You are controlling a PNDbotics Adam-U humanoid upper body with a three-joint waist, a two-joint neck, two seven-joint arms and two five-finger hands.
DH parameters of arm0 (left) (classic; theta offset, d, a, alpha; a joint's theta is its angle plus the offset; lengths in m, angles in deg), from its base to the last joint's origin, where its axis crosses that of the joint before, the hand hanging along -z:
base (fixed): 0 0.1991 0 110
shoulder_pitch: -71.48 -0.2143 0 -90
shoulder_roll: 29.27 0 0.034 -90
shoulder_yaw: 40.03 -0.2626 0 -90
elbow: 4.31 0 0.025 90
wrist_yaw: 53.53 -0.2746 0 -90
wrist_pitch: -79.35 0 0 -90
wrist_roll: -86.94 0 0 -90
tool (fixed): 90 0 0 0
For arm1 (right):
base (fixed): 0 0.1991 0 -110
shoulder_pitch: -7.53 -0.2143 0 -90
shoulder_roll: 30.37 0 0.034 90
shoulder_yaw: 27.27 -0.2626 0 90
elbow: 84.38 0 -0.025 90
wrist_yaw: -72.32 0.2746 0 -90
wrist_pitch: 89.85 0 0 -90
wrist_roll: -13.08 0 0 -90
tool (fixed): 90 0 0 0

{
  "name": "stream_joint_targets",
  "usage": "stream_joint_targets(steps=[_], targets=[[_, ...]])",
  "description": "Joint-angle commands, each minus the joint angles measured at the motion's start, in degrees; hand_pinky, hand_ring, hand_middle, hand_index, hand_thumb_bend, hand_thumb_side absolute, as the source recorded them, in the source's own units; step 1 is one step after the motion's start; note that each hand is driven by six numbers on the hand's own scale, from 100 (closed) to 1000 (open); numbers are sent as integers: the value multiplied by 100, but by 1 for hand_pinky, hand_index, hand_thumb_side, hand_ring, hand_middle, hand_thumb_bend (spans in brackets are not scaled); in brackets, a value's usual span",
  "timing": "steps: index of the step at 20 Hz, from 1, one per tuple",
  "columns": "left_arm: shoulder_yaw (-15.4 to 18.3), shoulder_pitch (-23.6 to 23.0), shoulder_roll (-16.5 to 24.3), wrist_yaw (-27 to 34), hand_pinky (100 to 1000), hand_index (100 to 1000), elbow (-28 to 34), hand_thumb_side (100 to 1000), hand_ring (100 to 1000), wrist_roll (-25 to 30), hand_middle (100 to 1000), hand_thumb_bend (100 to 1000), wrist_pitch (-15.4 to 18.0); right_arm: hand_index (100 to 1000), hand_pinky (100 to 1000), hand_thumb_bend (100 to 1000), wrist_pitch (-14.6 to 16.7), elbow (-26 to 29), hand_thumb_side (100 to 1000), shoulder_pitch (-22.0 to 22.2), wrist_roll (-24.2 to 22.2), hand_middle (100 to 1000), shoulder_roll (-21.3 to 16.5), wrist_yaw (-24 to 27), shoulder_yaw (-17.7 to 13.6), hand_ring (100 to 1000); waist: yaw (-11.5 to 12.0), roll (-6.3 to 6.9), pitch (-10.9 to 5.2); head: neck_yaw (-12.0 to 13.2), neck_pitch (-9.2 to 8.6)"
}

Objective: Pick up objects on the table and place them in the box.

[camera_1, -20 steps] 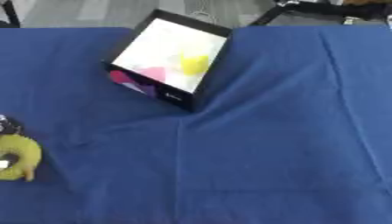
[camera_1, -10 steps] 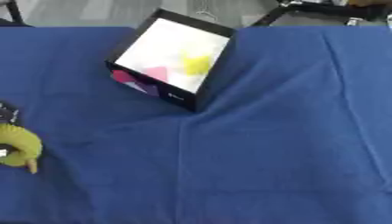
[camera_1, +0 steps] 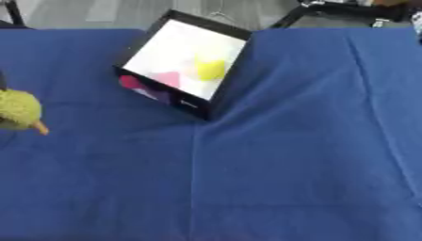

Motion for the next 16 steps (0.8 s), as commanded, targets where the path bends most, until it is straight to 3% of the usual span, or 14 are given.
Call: stream_joint_targets(steps=[1,8,12,16], targets=[[104,297,373,151,705,553,76,100,587,-214,516,281,57,891,1000,100,-8,69,470,-127,9,1000,-168,36,-52,1000,4,0,-68,-77,-7],[-217,1463,189,353,697,549,-229,100,584,-232,510,356,279,891,1000,100,-43,99,470,-228,17,1000,-144,69,-28,1000,-23,31,-106,-187,-7],[-476,2443,-281,428,694,545,-753,100,580,11,504,334,369,891,1000,100,-73,105,470,-303,11,1000,-112,86,-4,1000,-50,43,-128,-159,-7],[-630,3407,-989,392,658,539,-1607,100,543,339,496,236,399,891,1000,100,-103,114,470,-383,16,1000,-63,104,3,1000,-85,42,-131,-111,-7]])
